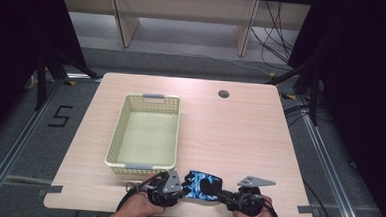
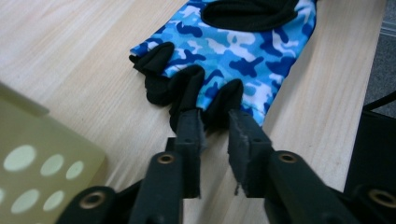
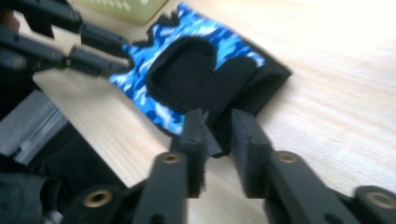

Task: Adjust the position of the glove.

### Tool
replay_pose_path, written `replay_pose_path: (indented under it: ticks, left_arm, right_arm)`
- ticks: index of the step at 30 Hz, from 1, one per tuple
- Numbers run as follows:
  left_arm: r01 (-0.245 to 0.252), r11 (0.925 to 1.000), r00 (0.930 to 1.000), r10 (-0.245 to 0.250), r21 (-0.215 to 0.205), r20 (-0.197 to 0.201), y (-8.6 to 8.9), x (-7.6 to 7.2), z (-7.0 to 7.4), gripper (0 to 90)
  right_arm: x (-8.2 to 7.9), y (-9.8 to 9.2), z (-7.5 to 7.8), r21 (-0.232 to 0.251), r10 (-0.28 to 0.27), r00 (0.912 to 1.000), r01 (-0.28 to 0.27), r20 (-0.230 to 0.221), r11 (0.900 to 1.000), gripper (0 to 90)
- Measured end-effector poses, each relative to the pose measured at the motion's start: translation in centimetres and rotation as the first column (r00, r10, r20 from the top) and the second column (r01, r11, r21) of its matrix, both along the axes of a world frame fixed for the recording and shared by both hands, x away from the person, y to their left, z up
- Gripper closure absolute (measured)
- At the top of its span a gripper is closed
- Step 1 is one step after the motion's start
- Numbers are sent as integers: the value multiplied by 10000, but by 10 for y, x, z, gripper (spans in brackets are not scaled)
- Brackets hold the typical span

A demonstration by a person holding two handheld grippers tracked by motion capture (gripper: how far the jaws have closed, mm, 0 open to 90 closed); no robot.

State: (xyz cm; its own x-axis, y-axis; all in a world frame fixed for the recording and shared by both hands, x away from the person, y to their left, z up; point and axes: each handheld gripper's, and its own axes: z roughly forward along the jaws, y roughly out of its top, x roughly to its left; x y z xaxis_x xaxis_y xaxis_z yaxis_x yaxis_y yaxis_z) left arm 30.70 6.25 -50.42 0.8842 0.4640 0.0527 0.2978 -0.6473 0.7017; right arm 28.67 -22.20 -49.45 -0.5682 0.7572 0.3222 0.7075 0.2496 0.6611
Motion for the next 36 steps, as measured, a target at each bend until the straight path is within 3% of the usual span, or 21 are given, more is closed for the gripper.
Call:
replay_pose_path:
  ticks: [2,4,5,6,7,10,11,12,14,19,23,24,25,26,29,30,32,36]
  left_arm:
    - [-107,9999,9999,106,13,102,4,1,2,684]
    - [-140,9999,9998,139,34,117,8,1,4,643]
    - [-233,9997,9997,234,-68,67,9,1,4,629]
    - [-221,9997,9998,221,-78,29,10,1,4,618]
    - [-146,9999,9997,145,61,178,13,1,4,605]
    - [-157,9998,9999,157,87,6,13,0,1,581]
    - [-87,9997,9998,83,214,166,13,1,1,573]
    - [-114,9999,9999,115,34,-62,11,1,-1,569]
    - [67,9998,9999,-69,169,120,9,3,-2,563]
    - [-31,9998,10000,30,191,32,3,7,-5,547]
    - [39,10000,10000,-40,91,34,0,12,-6,535]
    - [-108,9999,9999,108,50,-48,-1,12,-6,535]
    - [39,9996,9999,-43,269,127,0,14,-5,536]
    - [-85,9999,10000,85,70,17,-2,13,-7,537]
    - [142,9999,9999,-142,85,-57,-3,12,-6,546]
    - [451,9985,9990,-453,307,60,-2,13,-5,548]
    - [283,9996,9994,-283,-11,-192,-4,12,-7,543]
    - [589,9982,9977,-593,-138,-328,-4,13,-7,574]
  right_arm:
    - [-1,-4,4,605,-410,9990,418,-157,9973,661]
    - [2,-13,7,583,-874,9960,862,185,9946,632]
    - [1,-15,10,838,-1357,9903,1377,-296,9869,623]
    - [4,-20,8,754,-1266,9919,1253,130,9892,621]
    - [6,-22,8,740,-1413,9900,1412,-31,9872,613]
    - [11,-22,1,1037,-1583,9868,1609,-331,9815,604]
    - [12,-21,0,999,-1574,9863,1616,-485,9818,598]
    - [14,-19,-3,1110,-1670,9837,1735,-661,9785,598]
    - [17,-18,-7,1112,-1440,9862,1526,-818,9820,595]
    - [26,-10,-16,1195,-1302,9824,1465,-1338,9820,581]
    - [30,-5,-18,1181,-1232,9829,1397,-1369,9831,592]
    - [32,-6,-19,1382,-1005,9871,1176,-1249,9834,590]
    - [33,-5,-19,1398,-1027,9865,1204,-1275,9828,591]
    - [34,-5,-21,1554,-843,9880,1042,-1295,9823,600]
    - [36,-3,-23,1961,-865,9829,1182,-1628,9734,634]
    - [36,-4,-24,2054,-754,9821,1108,-1728,9724,647]
    - [38,-3,-25,2065,-745,9831,1088,-1675,9724,664]
    - [40,-3,-28,2044,-530,9877,829,-1474,9754,733]
